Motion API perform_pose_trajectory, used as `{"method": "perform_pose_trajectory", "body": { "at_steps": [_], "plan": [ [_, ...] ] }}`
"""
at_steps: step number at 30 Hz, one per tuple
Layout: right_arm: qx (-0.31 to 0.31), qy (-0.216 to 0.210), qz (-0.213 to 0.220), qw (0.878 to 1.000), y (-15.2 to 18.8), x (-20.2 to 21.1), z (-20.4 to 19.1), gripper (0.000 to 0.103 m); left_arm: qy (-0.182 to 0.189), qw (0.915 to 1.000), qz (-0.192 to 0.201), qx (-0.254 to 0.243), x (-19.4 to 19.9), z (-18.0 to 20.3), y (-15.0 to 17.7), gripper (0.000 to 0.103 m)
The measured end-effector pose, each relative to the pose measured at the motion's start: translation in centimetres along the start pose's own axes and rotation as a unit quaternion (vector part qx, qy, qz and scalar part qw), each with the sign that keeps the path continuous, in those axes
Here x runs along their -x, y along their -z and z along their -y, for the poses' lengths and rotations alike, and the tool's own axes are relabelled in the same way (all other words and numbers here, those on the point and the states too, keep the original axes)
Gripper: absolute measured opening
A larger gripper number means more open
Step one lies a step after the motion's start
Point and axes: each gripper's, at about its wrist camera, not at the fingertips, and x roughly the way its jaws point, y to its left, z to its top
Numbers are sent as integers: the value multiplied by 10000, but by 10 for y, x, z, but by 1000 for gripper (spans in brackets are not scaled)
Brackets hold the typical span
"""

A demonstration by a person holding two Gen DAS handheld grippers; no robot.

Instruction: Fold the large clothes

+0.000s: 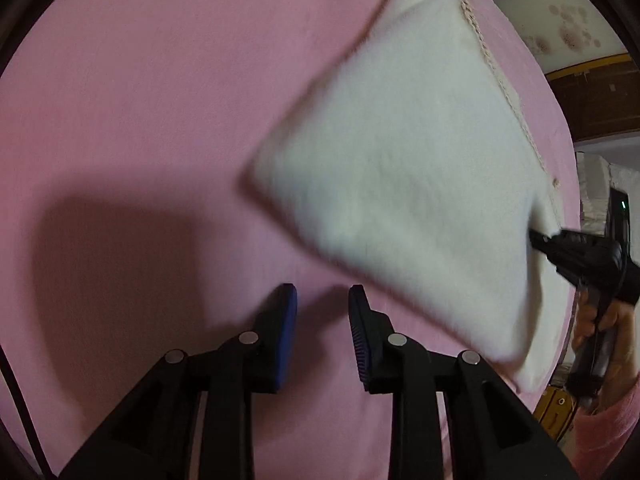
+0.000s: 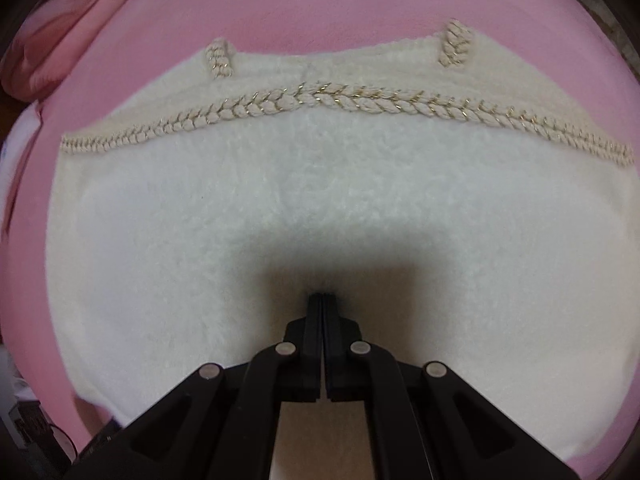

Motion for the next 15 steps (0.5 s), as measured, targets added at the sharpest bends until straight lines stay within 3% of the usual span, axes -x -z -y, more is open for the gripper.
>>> {"method": "perform_pose_trajectory", "body": {
  "at_steps": [2, 4, 9, 12, 15],
  "plan": [
    [107, 202, -21, 9997, -1, -1, -10, 0, 12, 9998, 204, -24, 7, 1, 15, 45],
    [181, 287, -16, 9994, -3, -4, -21, 0, 259, 9988, 382, 129, 14, 1, 22, 58],
    [478, 94, -114, 9987, -3, -6, -25, 0, 664, 9946, 500, 621, 7, -5, 12, 59],
    [413, -62, -217, 9989, -4, -5, -16, 0, 851, 9913, 749, 670, 4, -6, -1, 59],
    [315, 94, -208, 9992, -7, -2, -13, 0, 960, 9891, 893, 676, -5, 4, -17, 59]
  ]
}}
